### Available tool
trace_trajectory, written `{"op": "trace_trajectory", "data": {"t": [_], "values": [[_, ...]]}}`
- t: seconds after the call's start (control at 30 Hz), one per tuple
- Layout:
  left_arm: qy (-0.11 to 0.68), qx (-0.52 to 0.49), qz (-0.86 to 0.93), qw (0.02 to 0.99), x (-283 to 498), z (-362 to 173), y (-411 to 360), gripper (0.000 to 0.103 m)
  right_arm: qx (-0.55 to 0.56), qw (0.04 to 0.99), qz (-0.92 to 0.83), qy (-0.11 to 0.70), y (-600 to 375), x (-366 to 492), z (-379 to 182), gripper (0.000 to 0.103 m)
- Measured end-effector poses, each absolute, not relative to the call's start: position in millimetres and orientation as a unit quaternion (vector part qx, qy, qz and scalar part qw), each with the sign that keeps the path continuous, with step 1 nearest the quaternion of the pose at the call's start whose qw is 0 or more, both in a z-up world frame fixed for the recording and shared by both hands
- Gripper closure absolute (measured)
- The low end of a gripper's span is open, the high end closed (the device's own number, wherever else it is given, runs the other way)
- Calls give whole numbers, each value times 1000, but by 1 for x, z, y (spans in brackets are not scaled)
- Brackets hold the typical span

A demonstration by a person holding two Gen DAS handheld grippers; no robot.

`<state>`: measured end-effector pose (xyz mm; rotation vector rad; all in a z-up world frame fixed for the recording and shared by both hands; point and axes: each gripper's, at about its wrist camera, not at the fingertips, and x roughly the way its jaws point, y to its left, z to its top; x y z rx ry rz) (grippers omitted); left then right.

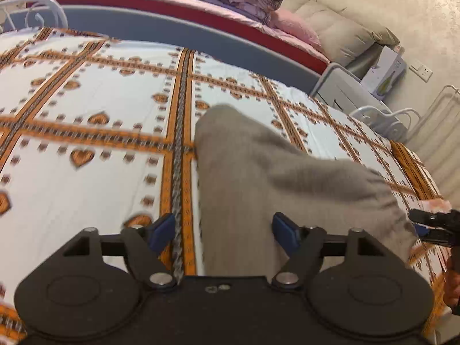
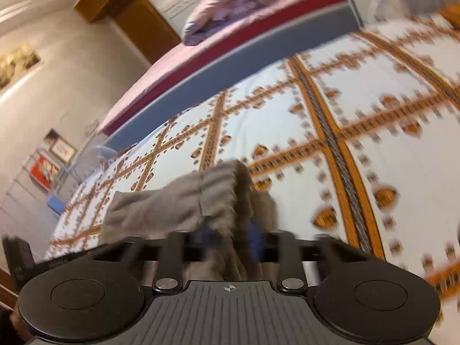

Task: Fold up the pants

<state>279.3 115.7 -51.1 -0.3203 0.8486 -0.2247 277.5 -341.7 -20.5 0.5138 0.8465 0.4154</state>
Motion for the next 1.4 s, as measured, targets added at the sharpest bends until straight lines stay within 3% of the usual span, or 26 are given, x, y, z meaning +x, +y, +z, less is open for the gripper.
{"op": "trace_trajectory", "data": {"t": [0.03, 0.27, 0.4, 0.47, 0.6, 0.83, 1.23, 1.4], "values": [[412, -151, -108, 892, 274, -51, 118, 35, 256, 853, 198, 410, -348, 272, -23, 28], [426, -152, -109, 885, 232, -46, 117, 37, 252, 835, 222, 435, -355, 231, -23, 28], [440, -142, -74, 884, 224, -63, 113, 29, 206, 836, 204, 466, -339, 224, -31, 28], [411, -148, -75, 897, 209, -50, 114, 38, 189, 836, 190, 479, -335, 220, -36, 28], [369, -120, -66, 920, 173, -41, 110, 38, 211, 845, 211, 444, -341, 201, -22, 28], [353, -138, -45, 924, 137, -47, 110, 47, 294, 828, 211, 428, -340, 200, -23, 29], [377, -86, -27, 922, 139, -68, 84, 50, 376, 793, 193, 439, -328, 223, -43, 35], [347, -93, -16, 933, 144, -68, 85, 51, 374, 793, 196, 439, -321, 225, -46, 35]]}}
